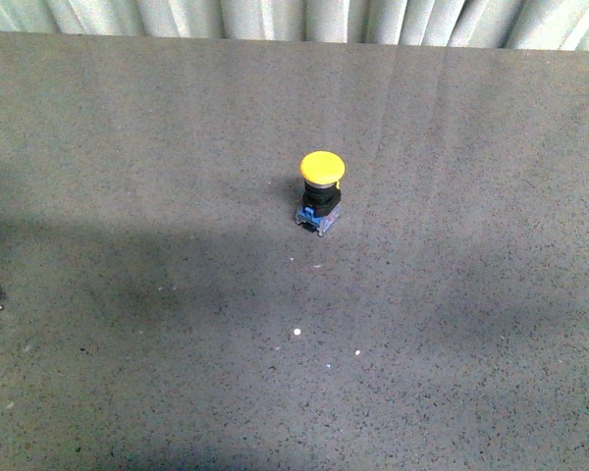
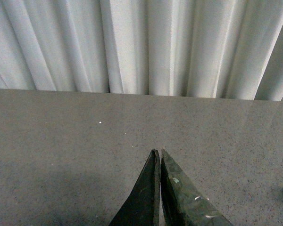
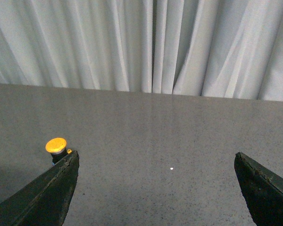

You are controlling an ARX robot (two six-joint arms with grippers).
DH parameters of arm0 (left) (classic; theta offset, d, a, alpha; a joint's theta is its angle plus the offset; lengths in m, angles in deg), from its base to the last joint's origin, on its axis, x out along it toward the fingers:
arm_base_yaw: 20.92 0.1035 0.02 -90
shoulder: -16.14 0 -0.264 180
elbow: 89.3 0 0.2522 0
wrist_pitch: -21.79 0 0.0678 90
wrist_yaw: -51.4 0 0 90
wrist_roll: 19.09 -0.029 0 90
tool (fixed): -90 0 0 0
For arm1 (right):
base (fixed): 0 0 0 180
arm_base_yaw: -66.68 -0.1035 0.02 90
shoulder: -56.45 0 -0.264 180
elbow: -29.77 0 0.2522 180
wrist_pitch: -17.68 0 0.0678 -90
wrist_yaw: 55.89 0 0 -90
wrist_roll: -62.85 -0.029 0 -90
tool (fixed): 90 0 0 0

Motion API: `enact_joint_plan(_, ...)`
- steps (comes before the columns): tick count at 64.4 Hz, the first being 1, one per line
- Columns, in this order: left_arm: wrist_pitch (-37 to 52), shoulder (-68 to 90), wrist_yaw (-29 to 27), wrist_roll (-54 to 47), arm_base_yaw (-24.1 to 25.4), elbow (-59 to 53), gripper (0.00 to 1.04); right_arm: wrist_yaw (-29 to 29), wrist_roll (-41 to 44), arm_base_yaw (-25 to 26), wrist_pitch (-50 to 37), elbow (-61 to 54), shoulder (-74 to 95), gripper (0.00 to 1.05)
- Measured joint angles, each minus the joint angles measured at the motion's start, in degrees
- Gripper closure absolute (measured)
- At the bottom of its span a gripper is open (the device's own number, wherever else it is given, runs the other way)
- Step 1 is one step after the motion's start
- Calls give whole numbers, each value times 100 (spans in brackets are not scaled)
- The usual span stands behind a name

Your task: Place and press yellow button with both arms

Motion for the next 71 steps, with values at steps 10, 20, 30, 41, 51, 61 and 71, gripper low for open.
enact_joint_plan(10,-562,-831,221,0,175,-256,103,-848,282,-142,1270,1121,2240,9)
enact_joint_plan(20,-1141,-1545,691,0,595,-407,103,-723,688,-579,13,2218,4564,9)
enact_joint_plan(30,-1757,-2293,750,0,750,-501,103,-750,892,-1126,-343,3281,6441,9)
enact_joint_plan(41,-2387,-3005,752,0,750,-551,103,-411,1010,-1646,-363,4457,8096,9)
enact_joint_plan(51,-2898,-3563,754,0,752,-553,103,-46,859,-1945,-184,5289,9186,23)
enact_joint_plan(61,-3386,-4083,754,0,752,-553,103,79,728,-2151,-61,5755,9746,49)
enact_joint_plan(71,-3753,-4465,754,0,752,-555,103,94,629,-2221,-11,5989,10059,75)
